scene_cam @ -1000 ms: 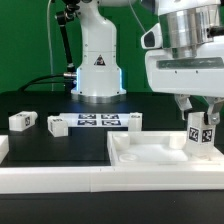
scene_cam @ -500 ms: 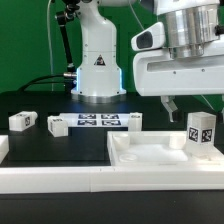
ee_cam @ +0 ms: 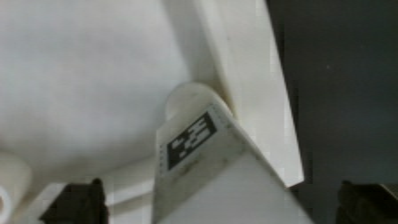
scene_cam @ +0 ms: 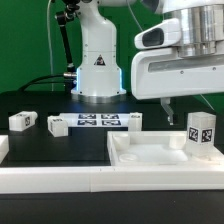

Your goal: Assemble square table

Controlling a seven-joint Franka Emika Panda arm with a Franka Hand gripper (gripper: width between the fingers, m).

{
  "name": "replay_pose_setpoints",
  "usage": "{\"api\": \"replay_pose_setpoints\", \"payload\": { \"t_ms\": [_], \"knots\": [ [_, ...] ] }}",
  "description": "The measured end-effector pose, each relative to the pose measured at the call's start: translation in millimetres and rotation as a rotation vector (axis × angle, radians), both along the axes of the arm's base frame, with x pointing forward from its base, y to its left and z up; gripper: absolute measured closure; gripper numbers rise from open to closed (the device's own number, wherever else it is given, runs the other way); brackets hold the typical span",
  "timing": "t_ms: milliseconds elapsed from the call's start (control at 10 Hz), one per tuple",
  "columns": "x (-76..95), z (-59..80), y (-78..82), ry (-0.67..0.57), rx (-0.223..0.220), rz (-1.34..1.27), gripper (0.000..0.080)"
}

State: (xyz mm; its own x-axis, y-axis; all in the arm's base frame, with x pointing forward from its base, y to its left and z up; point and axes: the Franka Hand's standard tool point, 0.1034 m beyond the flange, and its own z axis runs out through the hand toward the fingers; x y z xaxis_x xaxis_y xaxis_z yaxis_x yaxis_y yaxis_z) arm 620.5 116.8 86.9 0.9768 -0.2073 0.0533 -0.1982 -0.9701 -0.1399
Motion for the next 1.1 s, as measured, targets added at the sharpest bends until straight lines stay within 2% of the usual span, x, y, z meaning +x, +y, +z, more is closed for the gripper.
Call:
{"api": "replay_pose_setpoints", "payload": {
  "t_ms": [300, 700, 800, 900, 1000, 1100],
  "knots": [
    [-0.3, 0.0, 3.6, -0.032, -0.046, 0.247, 0.0151],
    [-0.4, -0.7, 2.2, -0.062, -0.078, 0.553, 0.0151],
    [0.3, -0.8, -1.2, -0.066, -0.081, 0.59, 0.0237],
    [0.1, -1.0, -1.2, -0.065, -0.08, 0.584, 0.0372],
    [0.0, -1.3, -1.3, -0.065, -0.08, 0.584, 0.0372],
    [0.0, -1.3, -1.2, -0.065, -0.08, 0.583, 0.0512]
  ]
}}
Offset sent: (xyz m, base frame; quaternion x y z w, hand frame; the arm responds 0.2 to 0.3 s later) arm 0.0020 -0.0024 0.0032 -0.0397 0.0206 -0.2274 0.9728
